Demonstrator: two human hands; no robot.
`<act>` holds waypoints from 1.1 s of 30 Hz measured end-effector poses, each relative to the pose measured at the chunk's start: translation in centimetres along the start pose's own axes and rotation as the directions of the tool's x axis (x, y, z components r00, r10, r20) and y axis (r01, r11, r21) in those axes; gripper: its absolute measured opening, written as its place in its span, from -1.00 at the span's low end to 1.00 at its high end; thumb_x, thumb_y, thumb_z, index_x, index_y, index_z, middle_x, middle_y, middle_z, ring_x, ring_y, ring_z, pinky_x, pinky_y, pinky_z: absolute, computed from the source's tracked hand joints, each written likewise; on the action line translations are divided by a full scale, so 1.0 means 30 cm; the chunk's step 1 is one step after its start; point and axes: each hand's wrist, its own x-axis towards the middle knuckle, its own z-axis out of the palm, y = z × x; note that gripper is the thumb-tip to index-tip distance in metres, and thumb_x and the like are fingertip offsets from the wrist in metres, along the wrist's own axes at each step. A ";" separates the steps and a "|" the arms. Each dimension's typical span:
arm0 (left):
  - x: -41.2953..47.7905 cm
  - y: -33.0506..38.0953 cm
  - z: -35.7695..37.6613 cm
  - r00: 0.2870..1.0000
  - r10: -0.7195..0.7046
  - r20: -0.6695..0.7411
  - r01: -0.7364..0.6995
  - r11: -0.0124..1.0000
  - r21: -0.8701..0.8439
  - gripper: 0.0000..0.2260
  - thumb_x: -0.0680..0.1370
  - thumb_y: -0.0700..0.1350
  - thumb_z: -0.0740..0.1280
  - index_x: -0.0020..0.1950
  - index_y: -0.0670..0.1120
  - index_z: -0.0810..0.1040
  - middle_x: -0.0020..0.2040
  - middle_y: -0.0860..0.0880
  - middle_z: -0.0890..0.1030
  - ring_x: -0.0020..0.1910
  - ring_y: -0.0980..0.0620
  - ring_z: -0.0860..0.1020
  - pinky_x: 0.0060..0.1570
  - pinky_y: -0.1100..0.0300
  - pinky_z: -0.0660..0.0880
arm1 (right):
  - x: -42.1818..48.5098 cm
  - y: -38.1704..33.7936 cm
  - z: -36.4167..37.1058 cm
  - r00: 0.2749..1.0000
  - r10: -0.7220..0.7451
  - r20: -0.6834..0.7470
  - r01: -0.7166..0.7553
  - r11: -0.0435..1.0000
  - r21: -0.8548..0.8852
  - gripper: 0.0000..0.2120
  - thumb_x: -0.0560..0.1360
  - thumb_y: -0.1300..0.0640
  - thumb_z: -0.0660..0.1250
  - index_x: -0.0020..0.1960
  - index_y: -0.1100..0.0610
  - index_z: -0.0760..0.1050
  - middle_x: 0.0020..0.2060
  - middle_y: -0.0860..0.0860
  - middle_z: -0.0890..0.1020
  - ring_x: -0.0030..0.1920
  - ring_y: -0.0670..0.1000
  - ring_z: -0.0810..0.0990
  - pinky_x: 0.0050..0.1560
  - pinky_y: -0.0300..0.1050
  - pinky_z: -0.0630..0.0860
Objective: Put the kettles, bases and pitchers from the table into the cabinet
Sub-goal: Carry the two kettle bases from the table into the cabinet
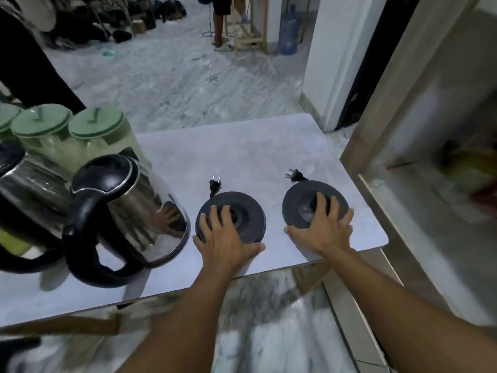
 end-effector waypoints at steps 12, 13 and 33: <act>-0.197 -0.057 0.034 0.985 0.170 0.039 -0.174 0.951 0.256 0.02 0.22 0.10 0.55 0.51 -0.04 0.04 0.51 0.01 0.07 0.48 -0.13 0.06 0.33 -0.24 0.25 | -0.177 -0.001 0.027 0.986 0.165 0.003 -0.164 0.978 0.125 -0.02 0.18 -0.05 0.49 0.47 -0.13 0.03 0.48 0.21 -0.03 0.29 0.43 0.24 0.26 0.18 0.39; -0.202 -0.059 0.032 0.981 0.188 0.044 -0.193 0.941 0.277 0.02 0.22 0.10 0.55 0.51 -0.06 0.05 0.49 0.01 0.09 0.47 -0.12 0.08 0.33 -0.24 0.25 | -0.191 0.004 0.031 0.987 0.160 -0.012 -0.157 0.978 0.136 -0.04 0.21 -0.05 0.52 0.47 -0.11 0.06 0.48 0.22 -0.01 0.30 0.42 0.25 0.23 0.14 0.40; -0.806 0.364 -0.664 0.510 0.855 -0.091 -0.839 0.518 0.165 0.04 0.23 0.07 0.59 0.52 -0.07 0.02 0.49 -0.02 0.10 0.48 -0.24 0.05 0.33 -0.43 0.15 | -1.253 0.088 -0.709 0.544 0.586 -0.600 -0.380 0.810 0.447 -0.05 0.29 -0.09 0.57 0.51 -0.10 0.09 0.56 0.20 -0.10 0.51 0.47 -0.05 0.35 0.33 0.34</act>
